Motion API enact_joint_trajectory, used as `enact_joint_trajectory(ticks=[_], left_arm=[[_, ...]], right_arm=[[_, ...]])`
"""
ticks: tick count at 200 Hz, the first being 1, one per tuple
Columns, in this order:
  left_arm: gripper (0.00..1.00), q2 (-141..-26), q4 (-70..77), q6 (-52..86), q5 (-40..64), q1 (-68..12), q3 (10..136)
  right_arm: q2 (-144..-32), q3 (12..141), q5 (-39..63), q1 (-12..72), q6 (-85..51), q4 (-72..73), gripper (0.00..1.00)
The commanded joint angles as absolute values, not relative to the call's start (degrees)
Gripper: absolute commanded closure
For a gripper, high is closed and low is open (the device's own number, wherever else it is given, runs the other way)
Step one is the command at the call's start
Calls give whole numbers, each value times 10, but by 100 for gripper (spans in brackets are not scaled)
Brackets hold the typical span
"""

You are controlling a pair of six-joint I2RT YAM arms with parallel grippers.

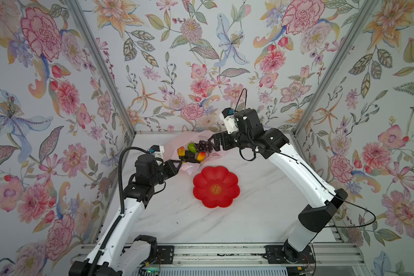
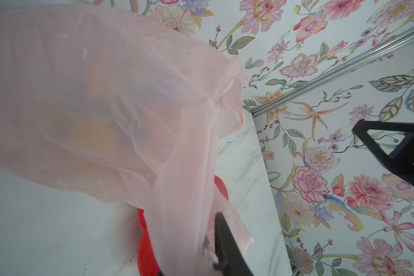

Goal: Place the fruits into the plastic bag
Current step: Pick up the plastic bag from the top-center of the table.

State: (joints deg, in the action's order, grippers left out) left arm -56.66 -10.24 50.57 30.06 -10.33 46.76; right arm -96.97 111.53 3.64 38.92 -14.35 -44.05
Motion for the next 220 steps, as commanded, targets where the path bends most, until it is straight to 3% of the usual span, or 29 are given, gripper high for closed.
enact_joint_trajectory(ticks=[1, 32, 56, 131, 220], left_arm=[[80, -567, -91, 503, 315, -107, 473], [80, -567, -95, 499, 313, -108, 473], [80, -571, -94, 500, 314, -108, 473], [80, -581, -91, 500, 313, -108, 476], [80, -592, -94, 495, 310, -106, 480]], right_arm=[[-907, 998, 61, 313, -201, -345, 1], [-822, 783, 163, 215, -294, -143, 1], [-824, 729, 210, 175, -294, -111, 1], [-939, 747, 317, 171, -231, -77, 5], [-1099, 936, 317, 216, -137, -193, 12]])
